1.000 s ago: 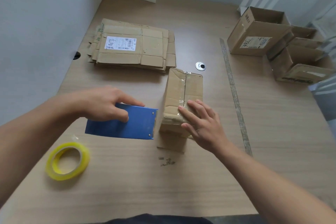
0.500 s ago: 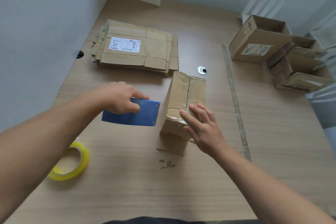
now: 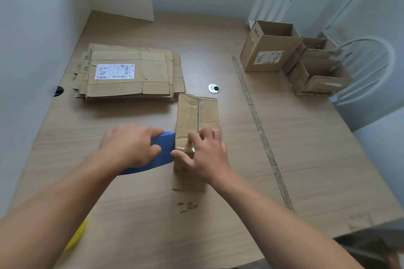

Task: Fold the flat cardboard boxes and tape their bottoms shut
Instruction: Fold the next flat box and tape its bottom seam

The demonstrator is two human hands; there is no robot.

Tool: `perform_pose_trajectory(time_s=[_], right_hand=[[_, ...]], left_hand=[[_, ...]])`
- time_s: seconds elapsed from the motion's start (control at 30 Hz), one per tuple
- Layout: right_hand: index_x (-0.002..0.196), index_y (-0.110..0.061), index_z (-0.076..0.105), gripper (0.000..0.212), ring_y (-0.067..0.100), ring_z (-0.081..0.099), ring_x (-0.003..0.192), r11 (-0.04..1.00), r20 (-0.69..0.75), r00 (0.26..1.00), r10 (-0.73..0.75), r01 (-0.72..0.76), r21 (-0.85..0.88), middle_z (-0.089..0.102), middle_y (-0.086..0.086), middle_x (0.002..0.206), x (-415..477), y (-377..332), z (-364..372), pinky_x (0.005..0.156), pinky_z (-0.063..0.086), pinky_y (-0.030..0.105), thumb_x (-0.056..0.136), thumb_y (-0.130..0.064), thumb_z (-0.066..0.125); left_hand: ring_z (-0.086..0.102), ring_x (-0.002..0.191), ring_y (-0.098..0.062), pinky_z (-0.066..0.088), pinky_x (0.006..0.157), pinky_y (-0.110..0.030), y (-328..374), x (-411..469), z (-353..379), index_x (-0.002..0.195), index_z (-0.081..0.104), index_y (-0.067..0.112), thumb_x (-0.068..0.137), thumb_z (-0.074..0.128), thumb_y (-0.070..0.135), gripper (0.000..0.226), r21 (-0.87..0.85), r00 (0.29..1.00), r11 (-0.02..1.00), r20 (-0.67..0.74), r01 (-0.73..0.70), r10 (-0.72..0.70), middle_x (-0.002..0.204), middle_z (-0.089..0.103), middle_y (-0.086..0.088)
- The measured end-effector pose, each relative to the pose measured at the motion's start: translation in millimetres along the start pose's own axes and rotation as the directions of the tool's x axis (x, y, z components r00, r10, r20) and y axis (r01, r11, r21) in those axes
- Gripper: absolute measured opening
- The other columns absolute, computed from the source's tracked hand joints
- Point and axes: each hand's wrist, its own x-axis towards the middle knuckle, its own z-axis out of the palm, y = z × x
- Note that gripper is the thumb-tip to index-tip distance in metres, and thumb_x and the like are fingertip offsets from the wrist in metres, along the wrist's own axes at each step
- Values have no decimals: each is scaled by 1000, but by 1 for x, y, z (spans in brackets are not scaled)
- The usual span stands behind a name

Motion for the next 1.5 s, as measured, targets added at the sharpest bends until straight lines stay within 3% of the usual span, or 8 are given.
perform_pose_trajectory(time_s=[0.33, 0.5, 0.63, 0.73, 0.9, 1.07, 1.33, 1.5], right_hand=[[112, -33, 42, 43, 23, 26, 117, 986, -11, 987, 158, -158, -45, 33, -1, 119, 7, -19, 7, 90, 31, 48, 83, -65, 44], [111, -35, 40, 40, 22, 27, 120, 986, -15, 987, 161, -162, -37, 30, -1, 116, 0, -26, 7, 102, 22, 59, 76, -53, 46], [119, -40, 36, 43, 23, 2, 146, 987, -2, 988, 154, -154, 49, 19, 0, 144, -7, -24, 11, 112, -8, 65, 79, -50, 50], [119, -42, 40, 37, 25, -17, 150, 984, 33, 985, 169, -170, 54, 5, -2, 161, -7, -19, 11, 113, -15, 60, 88, -62, 45], [120, -41, 43, 33, 22, -8, 152, 996, 67, 994, 84, -84, 11, 15, -6, 159, -11, -11, 9, 113, -5, 61, 93, -60, 45], [124, -47, 49, 33, 3, -2, 149, 994, 117, 992, 49, -60, 90, 20, -20, 157, -9, 7, 1, 114, -3, 51, 95, -62, 42], [129, -52, 47, 38, 4, 4, 147, 994, 140, 984, -111, 113, 0, 22, -23, 153, -5, 30, -8, 107, 13, 48, 94, -65, 41], [144, -64, 16, 66, 9, -11, 147, 971, 292, 931, -218, 238, -35, -13, -17, 162, 1, 59, -26, 114, 10, 52, 88, -69, 51]], left_hand=[[59, 87, -28, 38, 64, -30, 18, -13, -4, 131, 41, 47, 84, 45, 41, 47, 61, 998, 998, -67, 5, -1, 102, 66, 2], [60, 107, -25, 45, 73, -32, 4, -22, 18, 143, 29, 57, 84, 43, 43, 62, -126, 996, 990, -54, 67, -74, 122, 65, 6], [58, 110, -23, 49, 77, -33, -13, -31, 28, 144, 30, 58, 85, 44, 42, 63, -242, 989, 961, -37, 130, -143, 125, 64, 9], [58, 105, -22, 45, 72, -32, -24, -36, 29, 144, 31, 58, 86, 45, 42, 62, -274, 981, 948, -59, 163, -186, 121, 66, 10], [51, 86, -18, 41, 65, -31, -34, -40, 23, 142, 32, 62, 87, 47, 42, 60, -352, 972, 921, -101, 165, -213, 100, 63, 10], [52, 87, -19, 42, 68, -31, -35, -43, 19, 140, 34, 63, 87, 51, 41, 60, -417, 965, 894, -117, 166, -234, 96, 61, 10], [57, 90, -18, 48, 71, -31, -17, -58, 18, 141, 36, 61, 86, 52, 39, 61, -442, 961, 875, -91, 197, -262, 98, 63, 13], [57, 92, -18, 47, 72, -32, -9, -67, 15, 142, 36, 60, 86, 52, 39, 61, -439, 946, 866, -93, 241, -310, 108, 67, 13]])
